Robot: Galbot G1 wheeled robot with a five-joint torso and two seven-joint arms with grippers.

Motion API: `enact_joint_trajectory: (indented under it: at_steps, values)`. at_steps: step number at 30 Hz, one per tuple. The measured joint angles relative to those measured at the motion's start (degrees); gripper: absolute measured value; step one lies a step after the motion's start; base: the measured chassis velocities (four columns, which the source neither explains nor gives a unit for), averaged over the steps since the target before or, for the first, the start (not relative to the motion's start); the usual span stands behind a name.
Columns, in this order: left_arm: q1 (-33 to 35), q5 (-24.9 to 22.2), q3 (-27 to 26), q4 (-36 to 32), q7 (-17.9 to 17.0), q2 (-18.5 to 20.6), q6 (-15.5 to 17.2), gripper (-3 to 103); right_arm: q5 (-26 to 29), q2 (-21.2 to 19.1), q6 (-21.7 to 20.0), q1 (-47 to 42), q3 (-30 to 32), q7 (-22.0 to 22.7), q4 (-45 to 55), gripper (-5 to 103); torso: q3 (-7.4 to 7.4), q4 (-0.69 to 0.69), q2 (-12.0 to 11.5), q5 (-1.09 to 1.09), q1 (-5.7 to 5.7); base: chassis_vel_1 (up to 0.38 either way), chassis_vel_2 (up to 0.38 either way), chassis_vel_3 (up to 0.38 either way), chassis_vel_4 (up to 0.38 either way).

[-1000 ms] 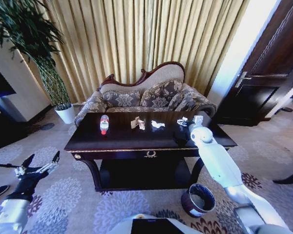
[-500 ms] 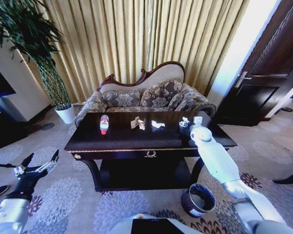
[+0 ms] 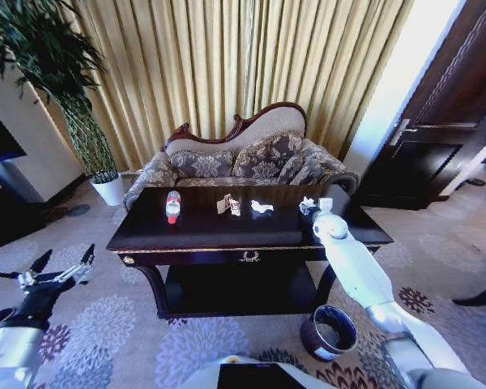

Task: Move to the front of the table and place the trash on the table into the trash bin.

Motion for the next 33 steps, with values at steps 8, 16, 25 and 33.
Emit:
enact_joint_trajectory:
  at_steps: [8,16,25,33]
  values:
    - [0.02,-0.32,0.01,-0.29,0.13,-0.06,-0.01,100,0.04,-0.09,0.03,-0.25,0.19,0.13,0.41,11,0.0,0.0,0.0,0.0,0.0,0.0,0.0,0.0,0.0]
    - [-0.11,-0.99,-0.37,-0.61,0.13,0.29,0.09,100,1.28,-0.24,0.94,-0.99,0.34,0.18,1.88,0,0.0,0.0,0.0,0.01,0.0,0.0,0.0,0.0,0.0]
    - [-0.35,-1.06,-0.55,-0.12,0.11,0.45,0.13,100,7.74,-1.72,2.84,-6.66,2.02,0.19,15.47,0,0.0,0.01,0.0,-0.01,0.0,0.0,0.0,0.0,0.0]
    - [-0.38,-1.79,-1.12,-0.1,-0.04,1.19,0.38,100,13.02,-4.27,5.04,-19.22,7.05,-0.07,33.39,0,0.0,0.01,0.0,0.01,0.0,0.0,0.0,0.0,0.0]
